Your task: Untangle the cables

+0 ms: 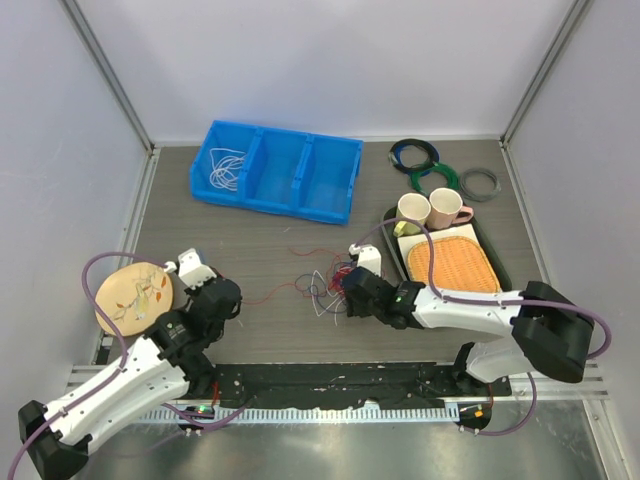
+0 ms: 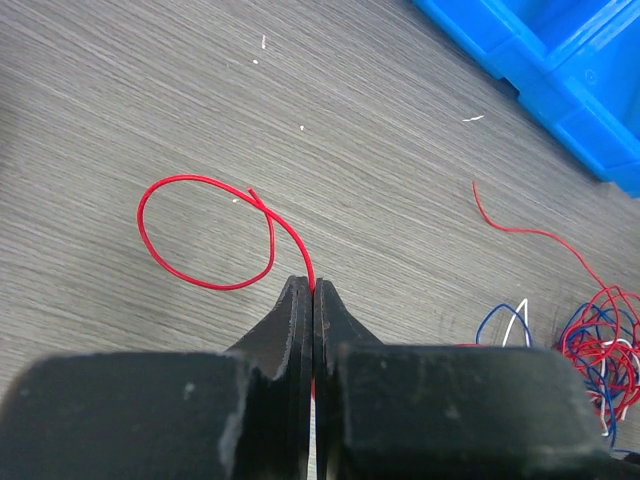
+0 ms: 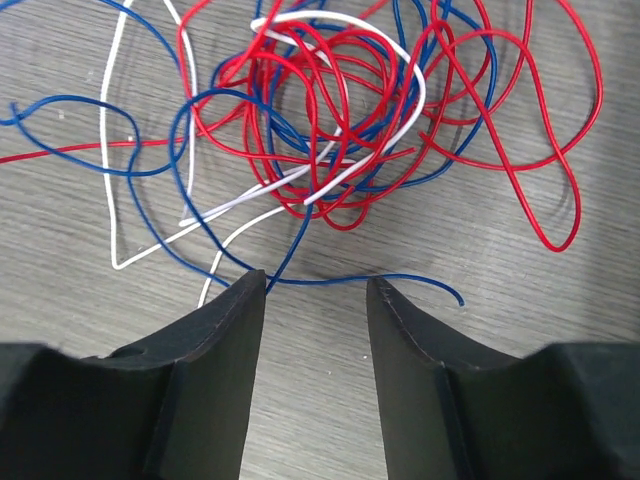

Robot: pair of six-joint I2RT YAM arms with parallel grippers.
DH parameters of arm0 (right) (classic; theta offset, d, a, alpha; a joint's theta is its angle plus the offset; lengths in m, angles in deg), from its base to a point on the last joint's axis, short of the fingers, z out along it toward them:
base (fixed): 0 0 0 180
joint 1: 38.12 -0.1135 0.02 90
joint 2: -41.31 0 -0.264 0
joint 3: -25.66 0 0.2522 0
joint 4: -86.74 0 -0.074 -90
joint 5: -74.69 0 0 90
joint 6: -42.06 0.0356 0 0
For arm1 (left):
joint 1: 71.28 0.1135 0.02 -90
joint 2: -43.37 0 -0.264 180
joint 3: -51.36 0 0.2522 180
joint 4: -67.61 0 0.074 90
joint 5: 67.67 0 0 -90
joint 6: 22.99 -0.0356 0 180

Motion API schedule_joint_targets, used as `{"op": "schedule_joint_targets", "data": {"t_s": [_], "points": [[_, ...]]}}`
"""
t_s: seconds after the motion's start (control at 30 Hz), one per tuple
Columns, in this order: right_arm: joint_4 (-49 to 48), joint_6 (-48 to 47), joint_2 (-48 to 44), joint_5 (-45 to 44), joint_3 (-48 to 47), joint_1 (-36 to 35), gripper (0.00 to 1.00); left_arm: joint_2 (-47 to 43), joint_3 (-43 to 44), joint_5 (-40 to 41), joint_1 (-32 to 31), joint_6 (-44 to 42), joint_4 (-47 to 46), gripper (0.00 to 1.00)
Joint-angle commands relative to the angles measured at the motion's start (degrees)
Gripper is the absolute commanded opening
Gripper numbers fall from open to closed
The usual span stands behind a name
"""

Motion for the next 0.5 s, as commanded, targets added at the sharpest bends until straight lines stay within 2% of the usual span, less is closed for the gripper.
{"op": "schedule_joint_targets", "data": {"t_s": [0.0,0.23,0.47], "points": [[-2.2,5.5,2.4,-3.0,-1.9,-0.3,0.49,-1.1,0.0,2.8,0.1,1.0,-1.5,0.00],[-9.7,3.4,4.4,-2.9,-1.7,-0.3,0.31,0.3,-0.3,1.3,0.1,0.4,-2.9,0.00],[-8.2,5.1,8.8,-5.3,-4.9,0.2,0.30,1.6,0.0,0.3,0.2,0.0,-3.4,0.00]]}}
